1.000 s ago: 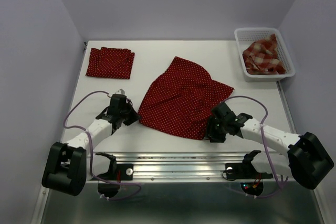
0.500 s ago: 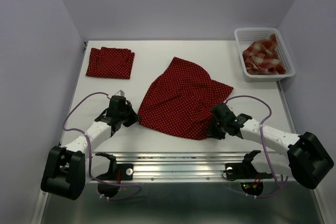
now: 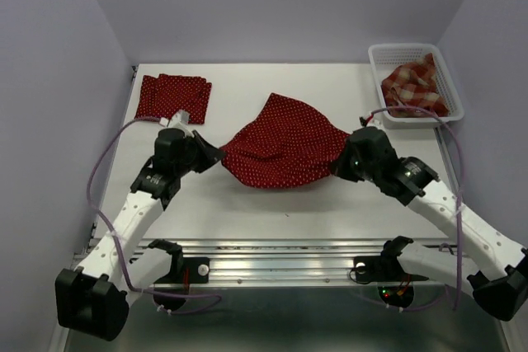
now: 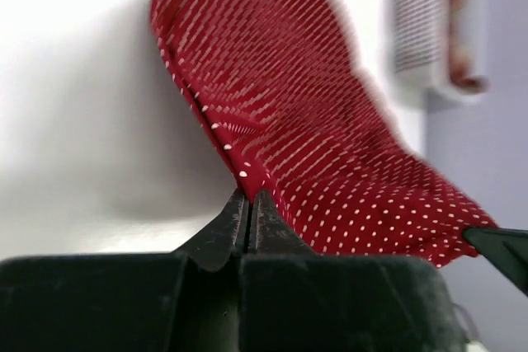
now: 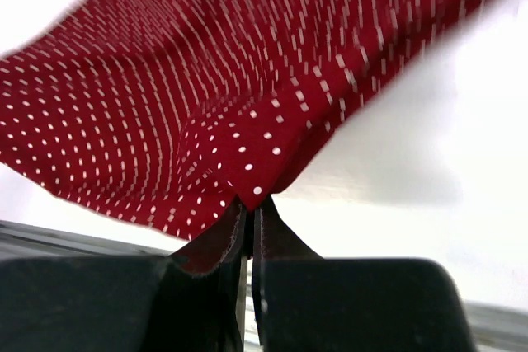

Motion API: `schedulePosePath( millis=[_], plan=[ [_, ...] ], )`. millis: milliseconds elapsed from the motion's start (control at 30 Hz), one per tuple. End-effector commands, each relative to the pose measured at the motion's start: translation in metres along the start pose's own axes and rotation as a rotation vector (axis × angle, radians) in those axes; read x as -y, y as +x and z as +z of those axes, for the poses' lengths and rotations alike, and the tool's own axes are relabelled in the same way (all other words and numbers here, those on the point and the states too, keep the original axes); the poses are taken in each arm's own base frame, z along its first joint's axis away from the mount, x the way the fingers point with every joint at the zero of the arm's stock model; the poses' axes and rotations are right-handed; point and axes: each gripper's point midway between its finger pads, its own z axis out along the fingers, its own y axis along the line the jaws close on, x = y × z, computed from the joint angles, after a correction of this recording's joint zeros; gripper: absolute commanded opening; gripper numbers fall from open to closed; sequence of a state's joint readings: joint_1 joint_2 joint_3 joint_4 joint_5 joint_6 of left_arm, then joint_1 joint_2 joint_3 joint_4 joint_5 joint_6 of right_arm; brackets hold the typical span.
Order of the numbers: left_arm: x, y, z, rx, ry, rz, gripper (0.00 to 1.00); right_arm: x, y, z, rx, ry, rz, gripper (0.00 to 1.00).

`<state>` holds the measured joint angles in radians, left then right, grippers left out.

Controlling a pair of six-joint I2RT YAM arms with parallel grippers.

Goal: Fold and stack the skirts
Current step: Flatten the skirt out

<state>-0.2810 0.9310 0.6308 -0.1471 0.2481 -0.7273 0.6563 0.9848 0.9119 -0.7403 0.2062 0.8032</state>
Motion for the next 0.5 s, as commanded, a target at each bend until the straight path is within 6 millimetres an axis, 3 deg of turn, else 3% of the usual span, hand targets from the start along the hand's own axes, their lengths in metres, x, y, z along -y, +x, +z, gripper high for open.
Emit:
schedulePosePath(
  millis=[0, 33, 67, 100, 133, 267, 367, 433, 467],
  plan=[
    [0.111, -0.092, -0.075, 0.297, 0.271, 0.087, 0.0, -0.02, -0.071, -0.059, 0.231, -0.045, -0.094, 0.01],
    [0.122, -0.104, -0.087, 0.343, 0.287, 0.095, 0.0, -0.036, -0.096, -0.082, 0.319, -0.106, -0.094, 0.01],
    [0.128, -0.119, -0.099, 0.405, 0.275, 0.093, 0.0, -0.043, -0.108, -0.096, 0.365, -0.14, -0.091, 0.01],
    [0.149, -0.139, -0.124, 0.475, 0.311, 0.1, 0.0, -0.048, -0.12, -0.109, 0.412, -0.16, -0.082, 0.01],
    [0.155, -0.146, -0.135, 0.5, 0.31, 0.105, 0.0, -0.056, -0.139, -0.135, 0.486, -0.205, -0.076, 0.01],
    [0.191, -0.184, -0.188, 0.638, 0.35, 0.119, 0.0, -0.082, -0.167, -0.182, 0.57, -0.317, -0.113, 0.01],
    [0.191, -0.198, -0.2, 0.694, 0.307, 0.11, 0.0, -0.101, -0.172, -0.182, 0.557, -0.358, -0.197, 0.01],
    [0.191, -0.206, -0.2, 0.726, 0.293, 0.104, 0.0, -0.103, -0.177, -0.168, 0.556, -0.319, -0.224, 0.01],
    [0.185, -0.213, -0.192, 0.741, 0.251, 0.093, 0.0, -0.105, -0.178, -0.148, 0.53, -0.275, -0.238, 0.01]
  ],
)
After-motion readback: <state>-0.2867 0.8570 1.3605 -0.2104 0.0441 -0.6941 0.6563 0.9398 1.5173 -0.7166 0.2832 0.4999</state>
